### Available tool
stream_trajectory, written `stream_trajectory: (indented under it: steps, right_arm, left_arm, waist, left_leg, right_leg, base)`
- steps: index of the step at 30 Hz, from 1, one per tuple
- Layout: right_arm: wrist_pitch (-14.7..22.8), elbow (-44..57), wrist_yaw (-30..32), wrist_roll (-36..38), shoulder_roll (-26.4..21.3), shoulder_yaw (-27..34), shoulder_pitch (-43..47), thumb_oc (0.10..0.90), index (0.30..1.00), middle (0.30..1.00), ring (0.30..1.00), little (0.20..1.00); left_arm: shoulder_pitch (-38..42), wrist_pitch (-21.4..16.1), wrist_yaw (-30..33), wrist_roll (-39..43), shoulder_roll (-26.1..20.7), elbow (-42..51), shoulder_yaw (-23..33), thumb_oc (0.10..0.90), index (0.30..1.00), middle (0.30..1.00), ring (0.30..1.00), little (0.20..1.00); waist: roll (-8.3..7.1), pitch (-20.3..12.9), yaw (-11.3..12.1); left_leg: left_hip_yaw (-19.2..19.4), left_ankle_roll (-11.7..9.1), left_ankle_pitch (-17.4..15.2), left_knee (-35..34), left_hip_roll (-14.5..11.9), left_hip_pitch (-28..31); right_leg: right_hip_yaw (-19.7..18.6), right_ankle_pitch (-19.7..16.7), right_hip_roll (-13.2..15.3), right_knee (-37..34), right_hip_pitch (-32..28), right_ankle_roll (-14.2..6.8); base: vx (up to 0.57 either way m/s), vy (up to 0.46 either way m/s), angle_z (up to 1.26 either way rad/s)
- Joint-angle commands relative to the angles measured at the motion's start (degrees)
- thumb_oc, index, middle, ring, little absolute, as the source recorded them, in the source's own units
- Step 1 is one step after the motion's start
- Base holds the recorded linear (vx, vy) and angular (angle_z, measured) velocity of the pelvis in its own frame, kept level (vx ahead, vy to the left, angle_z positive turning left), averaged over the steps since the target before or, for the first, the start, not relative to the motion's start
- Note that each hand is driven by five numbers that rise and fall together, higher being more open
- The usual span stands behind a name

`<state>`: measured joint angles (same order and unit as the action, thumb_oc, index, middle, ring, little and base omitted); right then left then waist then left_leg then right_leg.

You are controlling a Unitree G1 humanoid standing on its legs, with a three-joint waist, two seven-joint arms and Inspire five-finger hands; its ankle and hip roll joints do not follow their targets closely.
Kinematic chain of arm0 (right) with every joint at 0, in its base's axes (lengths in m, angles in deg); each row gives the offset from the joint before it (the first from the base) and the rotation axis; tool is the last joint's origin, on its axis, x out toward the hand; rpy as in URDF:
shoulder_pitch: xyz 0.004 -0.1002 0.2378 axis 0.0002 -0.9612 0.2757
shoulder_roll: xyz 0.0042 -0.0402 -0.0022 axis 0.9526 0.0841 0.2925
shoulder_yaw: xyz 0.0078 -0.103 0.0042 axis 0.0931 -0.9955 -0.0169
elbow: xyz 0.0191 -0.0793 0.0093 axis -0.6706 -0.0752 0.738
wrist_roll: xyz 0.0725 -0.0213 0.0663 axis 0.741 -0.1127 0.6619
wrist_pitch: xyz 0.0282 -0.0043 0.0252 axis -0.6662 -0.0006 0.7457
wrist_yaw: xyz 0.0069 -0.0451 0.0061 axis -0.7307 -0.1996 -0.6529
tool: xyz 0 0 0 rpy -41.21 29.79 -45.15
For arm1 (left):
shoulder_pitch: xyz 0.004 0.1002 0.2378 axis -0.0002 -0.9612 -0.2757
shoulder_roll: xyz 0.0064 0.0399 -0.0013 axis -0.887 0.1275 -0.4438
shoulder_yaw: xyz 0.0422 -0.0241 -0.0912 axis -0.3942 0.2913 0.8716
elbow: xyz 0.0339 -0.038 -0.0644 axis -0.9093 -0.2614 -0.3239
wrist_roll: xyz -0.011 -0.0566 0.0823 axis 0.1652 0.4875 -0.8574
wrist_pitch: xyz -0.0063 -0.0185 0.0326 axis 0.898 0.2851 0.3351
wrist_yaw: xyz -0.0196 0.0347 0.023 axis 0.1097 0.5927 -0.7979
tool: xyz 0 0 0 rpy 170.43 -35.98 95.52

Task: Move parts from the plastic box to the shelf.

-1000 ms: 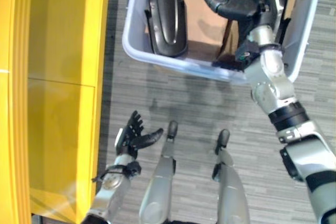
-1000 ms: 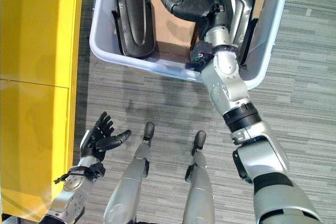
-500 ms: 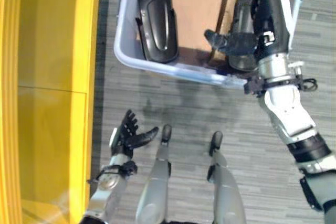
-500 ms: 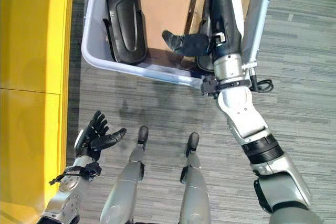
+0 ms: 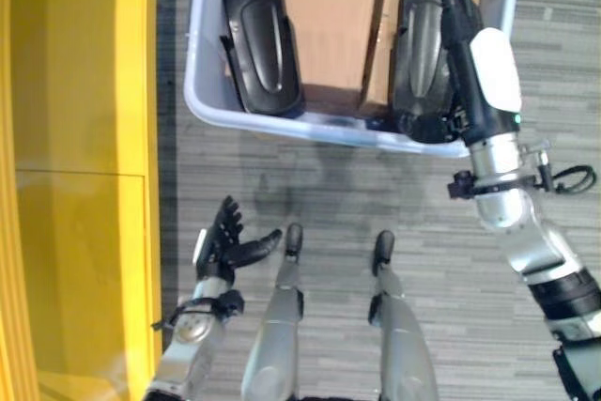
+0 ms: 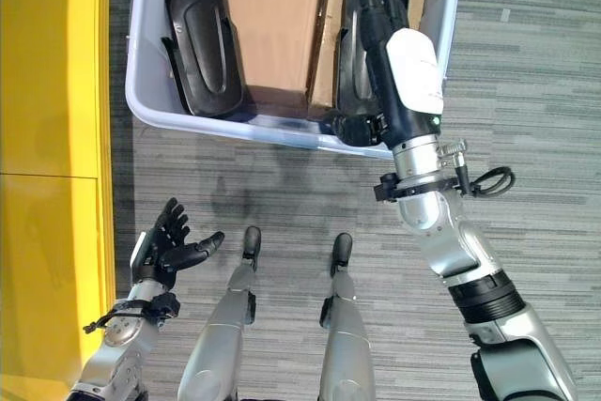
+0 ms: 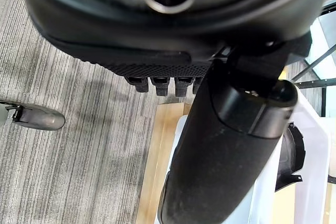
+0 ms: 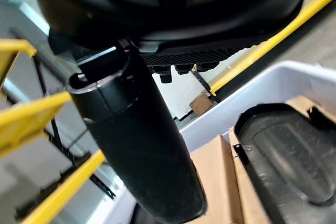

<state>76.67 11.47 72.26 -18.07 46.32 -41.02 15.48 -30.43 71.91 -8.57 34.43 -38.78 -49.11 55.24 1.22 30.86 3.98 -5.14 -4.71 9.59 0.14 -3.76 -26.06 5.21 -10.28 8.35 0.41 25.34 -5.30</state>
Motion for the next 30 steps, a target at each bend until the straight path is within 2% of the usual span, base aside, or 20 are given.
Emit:
stream_trajectory:
  steps: [1,4,8,20,30]
  right_arm:
    - [1.9,1.6,2.5,-1.3,-2.3,-0.4,6.7,0.9,1.0,1.0,1.0,1.0]
    - [1.5,-4.4,2.1,1.4,-0.8,-2.4,8.2,0.9,1.0,1.0,1.0,1.0]
    - [1.4,-7.3,2.4,2.8,0.0,-3.1,9.3,0.9,1.0,1.0,1.0,1.0]
    - [0.6,-16.3,4.6,5.7,-0.4,-3.2,13.7,0.9,1.0,1.0,1.0,1.0]
    - [0.1,-20.0,6.1,6.0,-1.2,-2.7,15.2,0.9,1.0,1.0,1.0,1.0]
  left_arm:
    - [-3.1,-4.1,1.3,-2.8,-1.0,4.4,0.5,0.9,1.0,1.0,1.0,1.0]
    - [-2.4,-4.5,1.3,-2.3,-0.9,3.7,0.2,0.9,1.0,1.0,1.0,1.0]
    - [-2.0,-4.7,1.5,-2.1,-0.6,3.2,0.2,0.9,1.0,1.0,1.0,1.0]
    - [-1.9,-5.3,1.8,-1.5,-0.4,2.8,0.0,0.9,1.0,1.0,1.0,1.0]
    - [-1.4,-5.4,1.9,-1.7,-0.4,2.6,-0.3,0.9,1.0,1.0,1.0,1.0]
  waist:
    - [-0.89,-4.0,0.3]
    - [-0.69,-3.8,0.4]
    - [-0.55,-3.6,0.5]
    - [0.2,-3.0,1.2]
    - [0.64,-2.7,1.2]
  left_leg:
    - [-2.0,0.9,-5.6,1.5,0.1,3.9]
    - [-1.7,0.9,-5.4,1.4,0.1,3.8]
    - [-1.8,0.8,-5.3,1.3,0.0,3.8]
    - [-2.3,0.7,-5.0,0.9,0.0,3.6]
    - [-2.1,0.7,-5.0,0.6,0.0,3.6]
  right_leg:
    - [0.9,8.2,1.8,9.8,2.1,-1.8]
    - [0.8,8.2,1.8,9.8,2.3,-1.7]
    - [0.8,8.2,1.8,10.0,2.4,-1.7]
    - [0.9,8.3,1.7,10.2,2.8,-1.5]
    - [0.9,8.5,1.7,10.6,3.3,-1.5]
  base:
    - [0.0,0.0,0.0]
    - [0.0,0.0,0.0]
    - [0.0,0.0,0.0]
    - [0.0,0.0,0.0]
    - [0.0,0.0,0.0]
